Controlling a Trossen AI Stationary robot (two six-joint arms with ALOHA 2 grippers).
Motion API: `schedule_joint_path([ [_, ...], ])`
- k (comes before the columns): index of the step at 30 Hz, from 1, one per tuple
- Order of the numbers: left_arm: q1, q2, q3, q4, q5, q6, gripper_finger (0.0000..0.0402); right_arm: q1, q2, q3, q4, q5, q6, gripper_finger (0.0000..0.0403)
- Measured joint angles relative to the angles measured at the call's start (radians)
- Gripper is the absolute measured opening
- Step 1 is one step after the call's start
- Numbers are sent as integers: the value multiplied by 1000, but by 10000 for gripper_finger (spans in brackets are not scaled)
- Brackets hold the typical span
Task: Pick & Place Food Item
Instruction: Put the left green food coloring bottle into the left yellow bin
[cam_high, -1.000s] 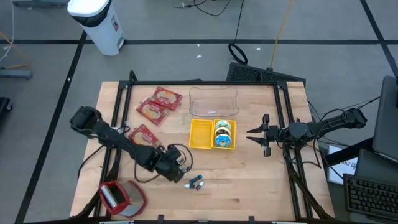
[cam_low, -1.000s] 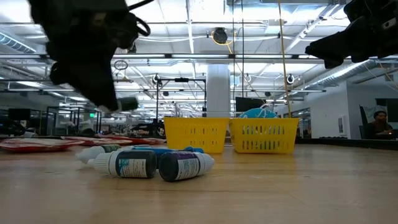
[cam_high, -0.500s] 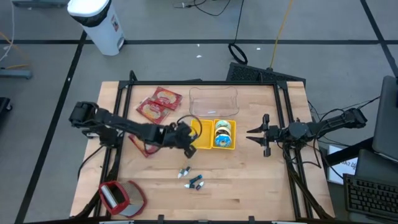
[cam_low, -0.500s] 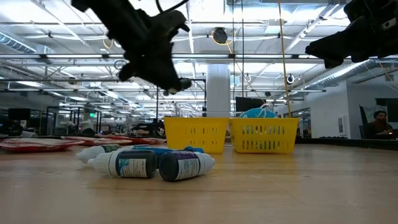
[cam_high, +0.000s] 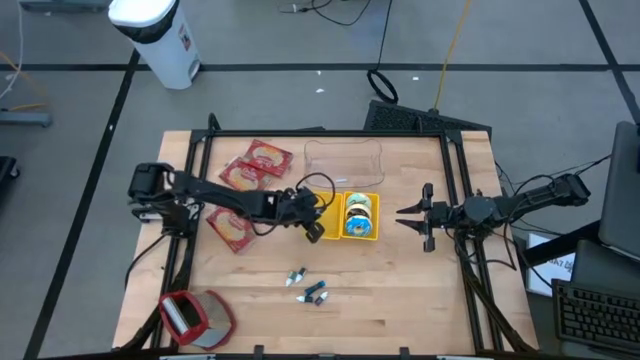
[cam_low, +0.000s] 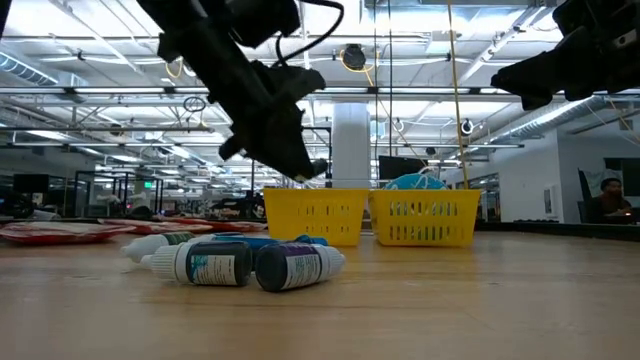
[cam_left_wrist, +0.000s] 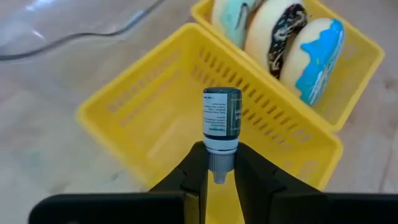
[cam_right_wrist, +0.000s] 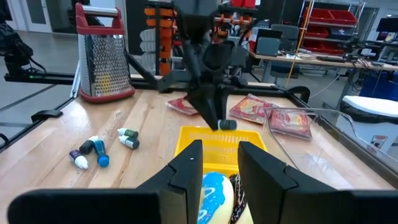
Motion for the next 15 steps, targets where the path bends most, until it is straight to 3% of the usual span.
schedule_joint_path([
  [15, -1, 110, 0, 83, 16, -1, 60, 0, 0, 0, 1, 2, 2, 91],
])
